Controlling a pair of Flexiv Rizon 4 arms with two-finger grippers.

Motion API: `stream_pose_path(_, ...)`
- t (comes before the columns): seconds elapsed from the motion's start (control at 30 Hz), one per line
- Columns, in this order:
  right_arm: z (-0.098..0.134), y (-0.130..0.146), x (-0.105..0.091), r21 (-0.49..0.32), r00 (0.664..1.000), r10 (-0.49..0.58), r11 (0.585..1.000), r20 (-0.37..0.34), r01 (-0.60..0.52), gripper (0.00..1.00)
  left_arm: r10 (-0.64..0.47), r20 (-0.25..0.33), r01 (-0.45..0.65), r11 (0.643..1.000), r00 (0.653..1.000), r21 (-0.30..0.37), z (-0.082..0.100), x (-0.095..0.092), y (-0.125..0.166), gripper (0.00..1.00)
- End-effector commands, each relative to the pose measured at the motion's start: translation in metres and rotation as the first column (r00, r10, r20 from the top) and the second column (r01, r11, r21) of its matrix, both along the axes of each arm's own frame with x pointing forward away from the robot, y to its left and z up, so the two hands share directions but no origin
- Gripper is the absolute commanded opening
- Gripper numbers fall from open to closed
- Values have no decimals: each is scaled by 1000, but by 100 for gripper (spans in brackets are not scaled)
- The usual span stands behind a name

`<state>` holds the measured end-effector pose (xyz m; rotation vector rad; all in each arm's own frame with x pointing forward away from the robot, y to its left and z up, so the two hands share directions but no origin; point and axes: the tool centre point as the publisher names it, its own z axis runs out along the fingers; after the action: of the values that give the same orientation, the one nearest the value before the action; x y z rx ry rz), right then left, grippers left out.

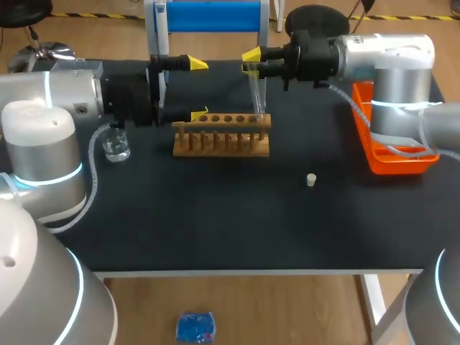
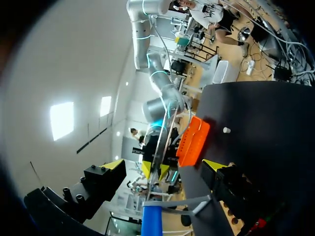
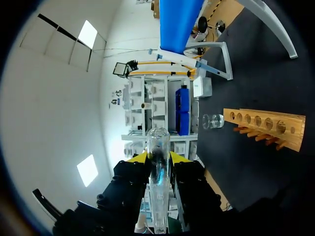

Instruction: Invert the test tube, pick up the pipette, mount the tip to pipette, aspirate from beaker and dispense into the tube, eject the tip, return the pipette, and cap with the stopper.

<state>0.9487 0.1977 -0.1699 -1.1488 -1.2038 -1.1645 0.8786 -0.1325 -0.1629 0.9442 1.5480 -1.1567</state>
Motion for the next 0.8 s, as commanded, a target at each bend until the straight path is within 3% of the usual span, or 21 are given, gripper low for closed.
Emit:
stream_pose_path(0.03, 0, 0, 0, -1, 1000, 0, 1000, 1, 0, 0, -2, 1, 2, 1000, 1000, 2, 1, 1, 0, 100)
stream_pose_path(0.17, 0, 0, 0, -1, 1000, 0, 1000, 1, 0, 0, -2, 1, 2, 1000, 1000, 2, 1, 1, 0, 100)
stream_pose_path(0.23, 0, 0, 0, -1, 1000, 0, 1000, 1, 0, 0, -5, 90, 4, 1000, 996, 13, 5, -2, -6, 100)
stream_pose_path(0.27, 0, 0, 0, -1, 1000, 0, 1000, 1, 0, 0, -35, 147, 28, 998, 988, 49, 9, -3, -15, 100)
stream_pose_path(0.4, 0, 0, 0, -1, 1000, 0, 1000, 1, 0, 0, -91, 250, 63, 991, 964, 120, 13, -3, -33, 100)
stream_pose_path(0.57, 0, 0, 0, -1, 1000, 0, 1000, 1, 0, 0, -158, 294, 104, 976, 943, 192, 19, 0, -51, 100)
stream_pose_path(0.8, 0, 0, 0, -1, 1000, 0, 1000, 1, 0, 0, -173, 308, 127, 978, 935, 164, 16, -4, -74, 100)
